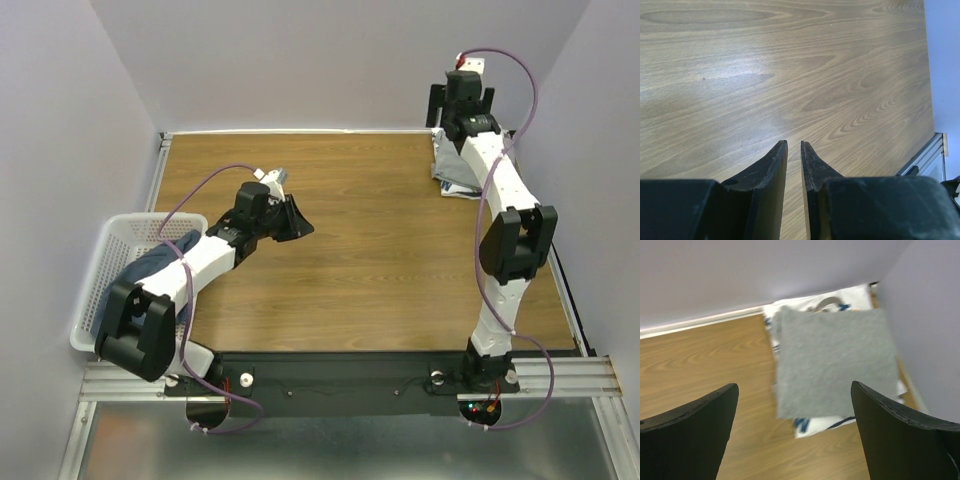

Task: Fold and stack the tank tops
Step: Neatly place the folded tank top to the corner

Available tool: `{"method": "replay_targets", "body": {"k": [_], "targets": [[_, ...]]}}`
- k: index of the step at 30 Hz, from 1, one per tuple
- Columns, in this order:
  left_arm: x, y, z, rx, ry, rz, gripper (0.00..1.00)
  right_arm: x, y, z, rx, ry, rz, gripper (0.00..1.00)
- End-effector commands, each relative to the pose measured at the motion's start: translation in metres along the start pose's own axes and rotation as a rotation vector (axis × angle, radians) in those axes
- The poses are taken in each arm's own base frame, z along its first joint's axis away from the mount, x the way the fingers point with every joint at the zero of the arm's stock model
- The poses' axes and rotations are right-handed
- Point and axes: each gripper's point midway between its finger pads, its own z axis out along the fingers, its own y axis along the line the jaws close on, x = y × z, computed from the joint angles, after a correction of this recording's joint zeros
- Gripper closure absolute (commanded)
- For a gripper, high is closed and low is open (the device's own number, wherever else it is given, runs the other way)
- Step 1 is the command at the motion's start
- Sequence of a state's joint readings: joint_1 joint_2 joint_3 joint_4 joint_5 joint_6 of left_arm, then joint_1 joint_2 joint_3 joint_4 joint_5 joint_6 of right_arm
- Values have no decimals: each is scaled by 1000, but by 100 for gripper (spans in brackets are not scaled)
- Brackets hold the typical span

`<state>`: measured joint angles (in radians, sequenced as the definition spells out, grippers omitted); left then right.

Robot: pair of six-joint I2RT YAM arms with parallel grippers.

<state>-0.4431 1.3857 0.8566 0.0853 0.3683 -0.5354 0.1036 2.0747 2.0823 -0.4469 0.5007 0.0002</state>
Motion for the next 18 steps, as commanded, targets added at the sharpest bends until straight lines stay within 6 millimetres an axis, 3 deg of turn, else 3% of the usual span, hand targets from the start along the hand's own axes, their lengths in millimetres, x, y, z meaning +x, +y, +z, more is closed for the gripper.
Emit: {"method": "replay_targets", "body": {"k": [1,4,5,6,8,9,11,12,14,15,18], "targets": [[-27,-22,-21,50,-108,40,71,8,47,-46,-155,28,134,0],[-31,-24,-27,49,-132,46,71,27,95,-83,-212,40,106,0],[-34,-28,-32,55,-150,52,71,51,104,-90,-197,67,70,0],[-33,-26,-33,42,-158,51,71,53,127,-118,-241,54,85,0],[-34,-27,-39,35,-184,56,71,68,153,-146,-327,51,89,0],[-32,-20,-40,7,-195,55,71,93,167,-174,-380,75,87,0],[-30,-14,-45,-18,-215,57,71,104,181,-202,-465,71,108,0],[-29,-12,-46,-29,-224,58,71,125,183,-220,-496,98,118,0],[-25,-9,-48,-52,-237,63,71,136,187,-240,-563,107,154,0],[-23,-8,-49,-60,-242,65,71,152,182,-254,-593,122,155,0],[-17,-7,-53,-97,-272,72,71,178,170,-266,-614,133,176,0]]}}
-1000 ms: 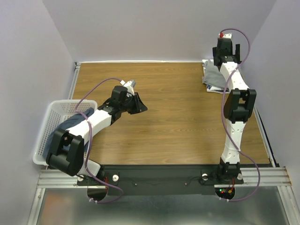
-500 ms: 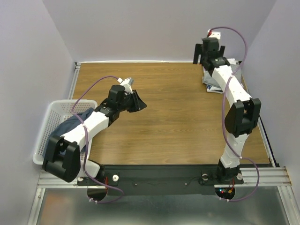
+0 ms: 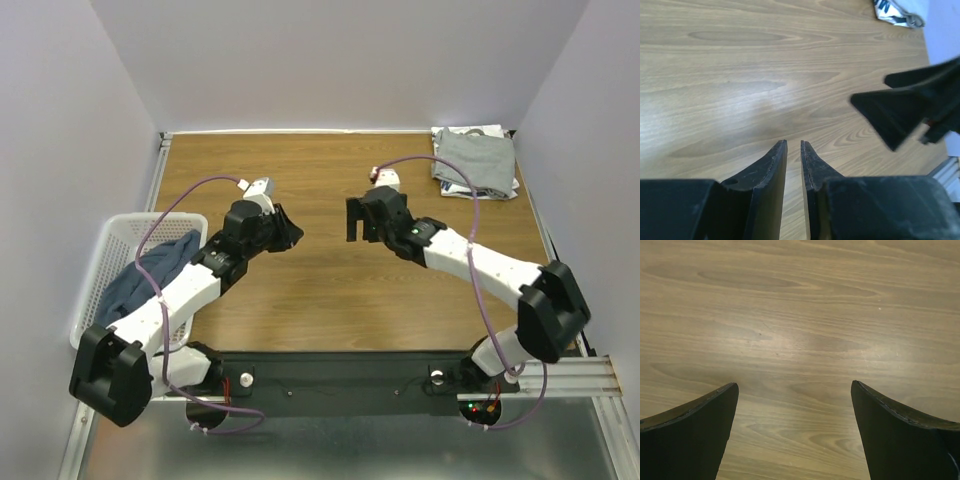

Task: Fold and stack the tank tops
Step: Neatly place the folded tank top to the corner

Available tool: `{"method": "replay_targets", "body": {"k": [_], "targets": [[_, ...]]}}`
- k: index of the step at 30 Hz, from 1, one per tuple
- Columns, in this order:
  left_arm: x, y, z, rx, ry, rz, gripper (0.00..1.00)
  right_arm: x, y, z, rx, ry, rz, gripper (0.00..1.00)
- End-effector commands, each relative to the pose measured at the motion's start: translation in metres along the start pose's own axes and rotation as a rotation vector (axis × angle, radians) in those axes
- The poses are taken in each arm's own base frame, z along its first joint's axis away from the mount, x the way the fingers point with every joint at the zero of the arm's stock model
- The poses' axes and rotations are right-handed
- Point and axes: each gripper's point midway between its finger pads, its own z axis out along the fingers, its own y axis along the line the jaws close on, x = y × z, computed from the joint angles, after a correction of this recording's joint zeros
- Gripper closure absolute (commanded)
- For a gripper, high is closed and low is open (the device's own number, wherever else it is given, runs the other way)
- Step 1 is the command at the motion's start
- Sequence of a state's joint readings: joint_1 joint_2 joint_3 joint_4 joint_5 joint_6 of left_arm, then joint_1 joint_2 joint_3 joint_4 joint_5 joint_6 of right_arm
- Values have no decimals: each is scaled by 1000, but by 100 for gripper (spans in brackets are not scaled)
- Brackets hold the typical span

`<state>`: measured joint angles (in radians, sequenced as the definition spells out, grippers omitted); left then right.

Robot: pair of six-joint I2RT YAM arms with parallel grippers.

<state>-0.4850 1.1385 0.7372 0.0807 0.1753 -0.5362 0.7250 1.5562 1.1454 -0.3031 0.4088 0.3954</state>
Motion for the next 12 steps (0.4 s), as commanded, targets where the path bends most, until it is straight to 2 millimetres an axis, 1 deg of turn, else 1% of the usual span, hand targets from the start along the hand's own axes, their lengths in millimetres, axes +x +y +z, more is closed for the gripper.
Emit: {"method": "replay_targets", "body": {"k": [1,2,4,5,6,8,12], "targets": [[-9,-5,-12,-34,-103,24,70,-20,-6,-23,-49,-146,182,0],[-4,-3,-12,-49,-103,24,70,-18,-9,-26,-44,-150,192,0],[-1,-3,-13,-69,-114,29,69,-13,-13,-31,-52,-150,207,0],[2,0,-13,-87,-116,29,69,-10,-15,-38,-62,-154,213,0],[5,-1,-13,-90,-115,30,69,-10,-16,-40,-67,-155,213,0],[9,-1,-12,-100,-115,18,69,-10,-16,-46,-84,-162,211,0],[10,-4,-11,-104,-120,13,69,-12,-18,-50,-86,-172,202,0]]}}
